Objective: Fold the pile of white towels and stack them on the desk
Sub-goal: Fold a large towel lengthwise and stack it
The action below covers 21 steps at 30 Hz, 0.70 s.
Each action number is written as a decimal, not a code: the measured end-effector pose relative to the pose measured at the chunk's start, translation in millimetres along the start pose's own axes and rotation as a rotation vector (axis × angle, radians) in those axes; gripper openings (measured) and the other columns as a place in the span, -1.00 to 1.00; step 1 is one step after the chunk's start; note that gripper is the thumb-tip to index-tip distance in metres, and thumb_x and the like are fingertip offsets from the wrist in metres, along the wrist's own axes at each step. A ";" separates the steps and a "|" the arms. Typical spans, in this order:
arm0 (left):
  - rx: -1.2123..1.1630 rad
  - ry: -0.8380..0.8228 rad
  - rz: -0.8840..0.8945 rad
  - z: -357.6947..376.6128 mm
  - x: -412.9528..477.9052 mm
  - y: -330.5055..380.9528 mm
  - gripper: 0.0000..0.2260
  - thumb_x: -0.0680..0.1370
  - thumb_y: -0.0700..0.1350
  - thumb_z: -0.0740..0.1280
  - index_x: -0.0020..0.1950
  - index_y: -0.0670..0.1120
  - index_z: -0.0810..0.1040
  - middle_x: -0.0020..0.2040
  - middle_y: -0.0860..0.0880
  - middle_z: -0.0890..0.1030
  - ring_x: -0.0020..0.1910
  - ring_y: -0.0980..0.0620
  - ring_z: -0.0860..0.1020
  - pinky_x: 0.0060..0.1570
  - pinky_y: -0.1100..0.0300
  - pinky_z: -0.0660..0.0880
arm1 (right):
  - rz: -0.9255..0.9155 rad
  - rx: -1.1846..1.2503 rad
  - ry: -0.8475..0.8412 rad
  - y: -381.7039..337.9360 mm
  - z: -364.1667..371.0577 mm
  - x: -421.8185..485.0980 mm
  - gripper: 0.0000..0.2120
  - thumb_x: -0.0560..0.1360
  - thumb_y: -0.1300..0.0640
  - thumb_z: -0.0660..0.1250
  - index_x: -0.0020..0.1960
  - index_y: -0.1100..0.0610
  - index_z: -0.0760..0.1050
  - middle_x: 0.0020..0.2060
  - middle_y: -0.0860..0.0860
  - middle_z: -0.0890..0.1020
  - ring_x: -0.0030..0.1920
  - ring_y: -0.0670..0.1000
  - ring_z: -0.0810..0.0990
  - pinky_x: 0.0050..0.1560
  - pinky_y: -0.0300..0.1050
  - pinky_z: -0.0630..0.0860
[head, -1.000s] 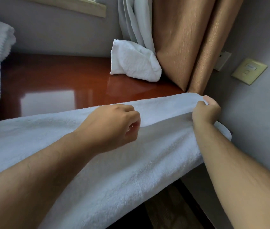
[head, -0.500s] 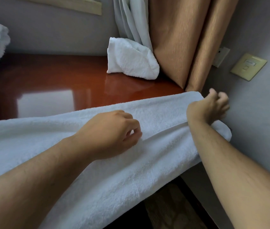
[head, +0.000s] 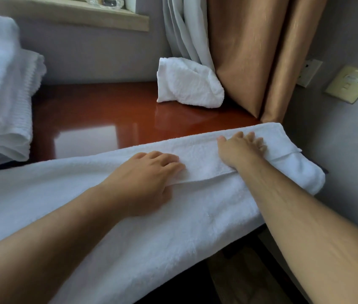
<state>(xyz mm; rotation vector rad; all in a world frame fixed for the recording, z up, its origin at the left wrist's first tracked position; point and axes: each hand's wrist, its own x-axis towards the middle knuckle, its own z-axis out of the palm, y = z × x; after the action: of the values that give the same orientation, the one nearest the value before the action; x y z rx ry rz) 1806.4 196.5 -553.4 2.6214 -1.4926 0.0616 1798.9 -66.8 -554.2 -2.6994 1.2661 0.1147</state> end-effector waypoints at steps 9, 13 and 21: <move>0.090 0.057 -0.501 -19.2 -145.0 -44.6 -0.45 0.46 -0.10 0.36 0.44 0.17 0.42 0.44 0.14 0.44 0.36 -0.02 0.45 0.29 0.05 0.37 | -0.795 0.258 0.058 -108.6 6.2 -141.0 -0.56 0.60 -0.06 0.17 0.36 0.16 0.48 0.41 0.14 0.43 0.42 0.18 0.34 0.42 0.11 0.27; 0.121 0.156 -0.662 -27.3 -208.1 -65.5 -0.51 0.46 -0.19 0.41 0.36 0.13 0.55 0.36 0.11 0.55 0.29 -0.06 0.53 0.25 -0.01 0.43 | -1.044 0.154 -0.093 -146.0 26.1 -194.9 -0.57 0.62 -0.03 0.17 0.39 0.16 0.47 0.41 0.14 0.42 0.48 0.20 0.29 0.47 0.07 0.25; 0.165 0.309 -0.657 -33.1 -247.7 -71.6 -0.52 0.40 -0.25 0.19 0.18 0.09 0.69 0.20 0.09 0.67 0.17 -0.05 0.62 0.15 -0.03 0.48 | -1.221 -0.029 -0.187 -159.1 56.7 -213.4 -0.39 0.64 -0.27 -0.03 0.63 -0.06 0.06 0.65 0.02 -0.04 0.63 0.16 -0.15 0.58 0.26 -0.17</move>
<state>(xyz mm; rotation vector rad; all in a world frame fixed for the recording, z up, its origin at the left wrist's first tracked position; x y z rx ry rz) 1742.0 448.3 -550.7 2.9146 -0.5140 0.5107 1784.7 204.7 -563.6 -2.8639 -0.5247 0.2082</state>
